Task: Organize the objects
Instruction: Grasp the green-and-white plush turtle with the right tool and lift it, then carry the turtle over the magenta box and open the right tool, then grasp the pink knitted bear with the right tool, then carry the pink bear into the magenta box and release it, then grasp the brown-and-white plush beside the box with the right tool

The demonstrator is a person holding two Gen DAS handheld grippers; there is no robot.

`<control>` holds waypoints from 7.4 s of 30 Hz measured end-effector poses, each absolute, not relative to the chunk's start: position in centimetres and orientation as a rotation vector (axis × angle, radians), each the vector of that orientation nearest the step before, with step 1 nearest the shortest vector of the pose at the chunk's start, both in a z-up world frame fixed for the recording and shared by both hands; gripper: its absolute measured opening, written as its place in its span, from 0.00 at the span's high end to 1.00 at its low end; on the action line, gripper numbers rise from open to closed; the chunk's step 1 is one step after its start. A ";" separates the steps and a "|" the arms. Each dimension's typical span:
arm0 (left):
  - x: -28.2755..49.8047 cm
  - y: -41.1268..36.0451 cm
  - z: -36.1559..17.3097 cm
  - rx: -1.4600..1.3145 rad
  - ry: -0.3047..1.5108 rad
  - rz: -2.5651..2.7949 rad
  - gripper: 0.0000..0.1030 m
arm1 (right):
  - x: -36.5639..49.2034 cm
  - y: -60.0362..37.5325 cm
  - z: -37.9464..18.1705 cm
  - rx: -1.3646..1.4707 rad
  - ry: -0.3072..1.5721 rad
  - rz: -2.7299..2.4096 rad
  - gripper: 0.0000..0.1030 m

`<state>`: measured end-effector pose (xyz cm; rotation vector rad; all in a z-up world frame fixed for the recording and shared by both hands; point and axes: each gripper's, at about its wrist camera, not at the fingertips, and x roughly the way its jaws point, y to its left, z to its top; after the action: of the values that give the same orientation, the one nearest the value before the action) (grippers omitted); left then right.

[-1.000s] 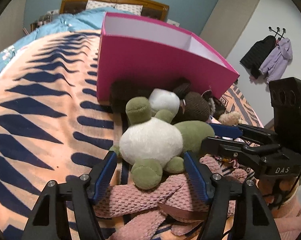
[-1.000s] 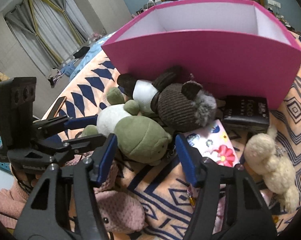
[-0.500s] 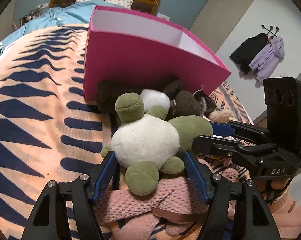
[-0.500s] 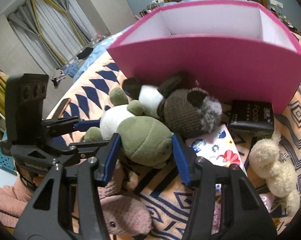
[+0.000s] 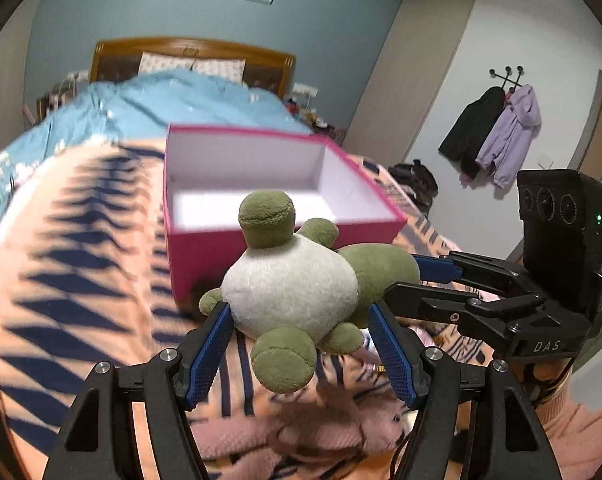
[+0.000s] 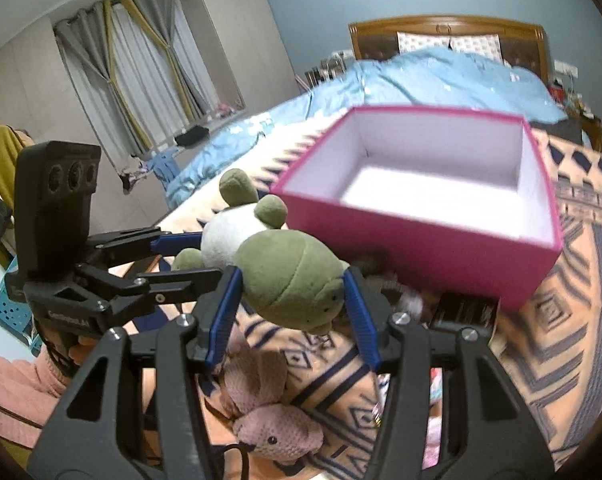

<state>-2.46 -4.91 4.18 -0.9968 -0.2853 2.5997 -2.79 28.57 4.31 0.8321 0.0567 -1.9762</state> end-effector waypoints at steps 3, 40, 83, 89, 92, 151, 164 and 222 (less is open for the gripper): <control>-3.4 -4.9 6.1 -0.956 -0.260 2.625 0.32 | -3.5 28.5 5.9 0.789 0.061 -1.984 0.47; -15.9 -4.7 1.5 -1.259 -0.206 2.660 0.32 | -18.3 24.2 1.7 1.014 0.025 -1.932 0.46; 2.6 -4.2 -0.5 -1.014 -0.095 2.623 0.12 | 2.8 33.8 -2.4 0.882 0.266 -1.894 0.18; 2.7 -4.7 -2.3 -1.084 -0.134 2.614 0.12 | 4.7 31.4 -5.2 0.935 0.358 -1.808 0.18; 2.6 -4.9 -2.7 -1.098 -0.158 2.611 0.12 | 4.7 30.4 -6.5 0.959 0.384 -1.805 0.27; -3.2 -0.4 3.1 -0.948 -0.042 2.608 0.54 | -6.4 34.5 5.2 0.794 -0.200 -2.004 0.40; -12.0 -4.2 6.0 -1.003 -0.051 2.738 0.58 | -14.1 29.3 7.6 0.775 -0.190 -1.997 0.40; -6.1 -1.9 -0.4 -0.982 0.015 2.712 0.15 | -6.6 32.2 0.6 0.880 0.047 -2.032 0.33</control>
<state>-6.15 -1.86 -0.42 -0.9815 0.0150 2.7118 -6.55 32.15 0.59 0.8800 0.0468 -2.0319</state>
